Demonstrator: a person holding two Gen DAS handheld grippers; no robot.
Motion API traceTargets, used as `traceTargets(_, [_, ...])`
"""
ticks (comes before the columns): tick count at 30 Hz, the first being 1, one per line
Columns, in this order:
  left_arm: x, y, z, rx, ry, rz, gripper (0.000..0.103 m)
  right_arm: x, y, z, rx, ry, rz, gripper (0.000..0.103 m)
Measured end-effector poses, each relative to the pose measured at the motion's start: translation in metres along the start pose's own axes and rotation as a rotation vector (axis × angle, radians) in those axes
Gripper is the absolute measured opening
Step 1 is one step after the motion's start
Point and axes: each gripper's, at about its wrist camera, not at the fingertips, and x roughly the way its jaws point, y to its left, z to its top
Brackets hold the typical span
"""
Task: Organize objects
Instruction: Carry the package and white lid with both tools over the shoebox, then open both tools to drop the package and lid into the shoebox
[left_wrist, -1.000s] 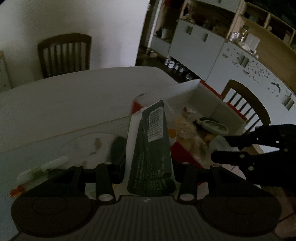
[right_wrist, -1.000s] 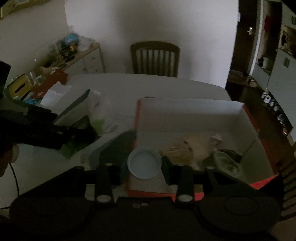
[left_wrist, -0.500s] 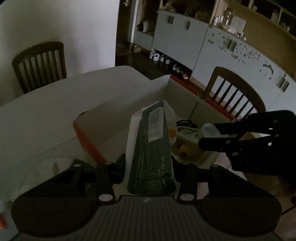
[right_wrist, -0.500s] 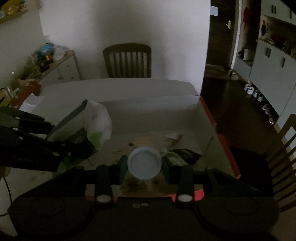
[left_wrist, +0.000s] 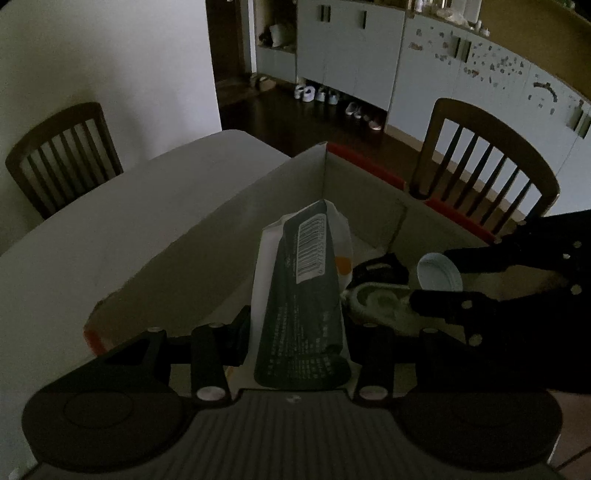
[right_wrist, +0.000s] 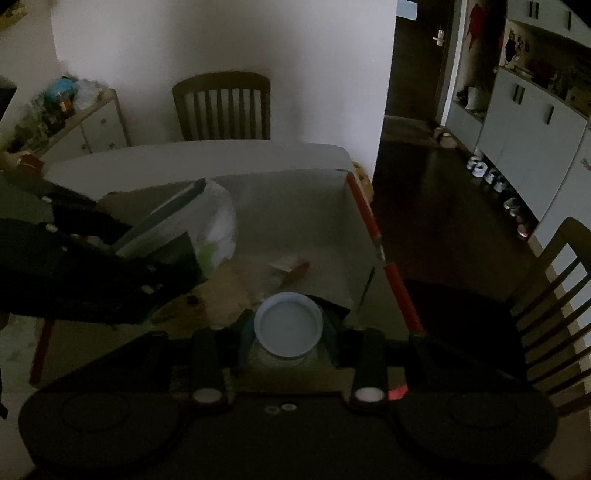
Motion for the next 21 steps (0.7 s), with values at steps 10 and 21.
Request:
traceTargets(10, [0.044, -0.002, 0.011, 0.02, 0.099, 0.017, 0.044, 0.028, -0.005, -0.001, -0.01, 0.038, -0.018, 0.038])
traceTargets(21, [0.059, 0.003, 0.01, 0.006, 0.128, 0.03, 0.06, 0.036, -0.01, -0.004, -0.02, 0.061, -0.016, 0.039])
